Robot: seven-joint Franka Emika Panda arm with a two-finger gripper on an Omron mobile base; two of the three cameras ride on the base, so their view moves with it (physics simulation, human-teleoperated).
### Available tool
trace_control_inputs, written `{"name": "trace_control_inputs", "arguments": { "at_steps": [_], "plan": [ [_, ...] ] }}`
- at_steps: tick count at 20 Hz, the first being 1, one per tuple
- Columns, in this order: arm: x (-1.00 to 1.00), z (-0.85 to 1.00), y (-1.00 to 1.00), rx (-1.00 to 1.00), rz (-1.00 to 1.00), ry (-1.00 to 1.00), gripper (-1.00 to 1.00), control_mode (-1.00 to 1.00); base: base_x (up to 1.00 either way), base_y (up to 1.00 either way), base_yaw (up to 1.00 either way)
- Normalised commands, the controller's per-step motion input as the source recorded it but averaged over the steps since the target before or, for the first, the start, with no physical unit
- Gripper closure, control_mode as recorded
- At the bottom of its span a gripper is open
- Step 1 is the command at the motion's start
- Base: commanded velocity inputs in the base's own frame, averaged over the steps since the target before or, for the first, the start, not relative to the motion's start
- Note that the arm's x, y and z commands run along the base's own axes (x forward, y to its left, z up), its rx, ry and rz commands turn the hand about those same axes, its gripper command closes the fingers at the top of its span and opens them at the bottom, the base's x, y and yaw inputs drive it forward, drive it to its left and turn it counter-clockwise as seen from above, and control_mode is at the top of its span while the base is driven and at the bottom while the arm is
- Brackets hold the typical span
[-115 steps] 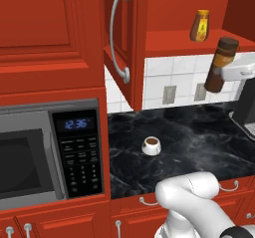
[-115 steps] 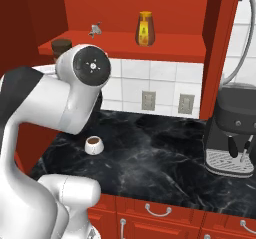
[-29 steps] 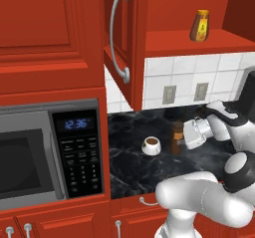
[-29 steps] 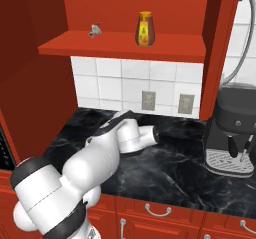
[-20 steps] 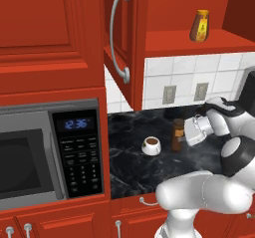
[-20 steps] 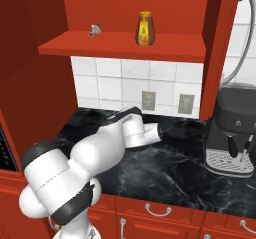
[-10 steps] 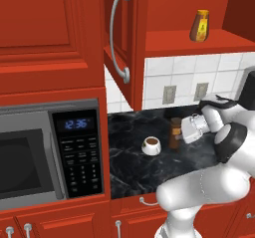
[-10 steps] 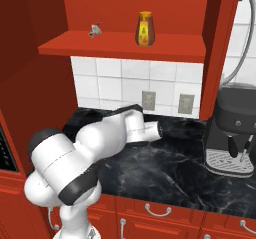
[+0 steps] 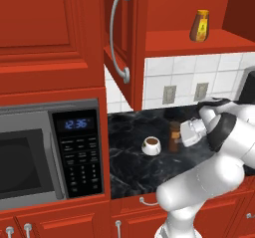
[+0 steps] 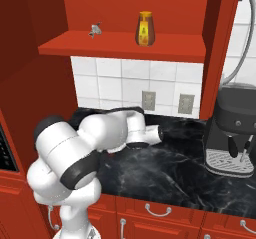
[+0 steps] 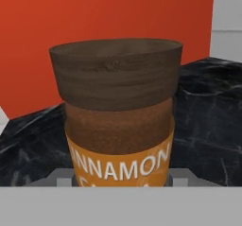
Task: Pick the cinnamon and honey bottle from the cabinet and place them next to the mug.
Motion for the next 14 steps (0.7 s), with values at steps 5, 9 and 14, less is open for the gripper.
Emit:
{"name": "trace_control_inputs", "arguments": {
  "at_steps": [5,9,14],
  "plan": [
    [0.01,-0.19,0.0,0.0,0.0,0.0,1.0,-1.0,0.0,0.0,0.0],
    [0.01,-0.12,0.0,0.0,0.0,0.0,1.0,-1.0,0.0,0.0,0.0],
    [0.0,-0.06,0.0,0.0,0.0,0.0,1.0,-1.0,0.0,0.0,0.0]
  ]
}}
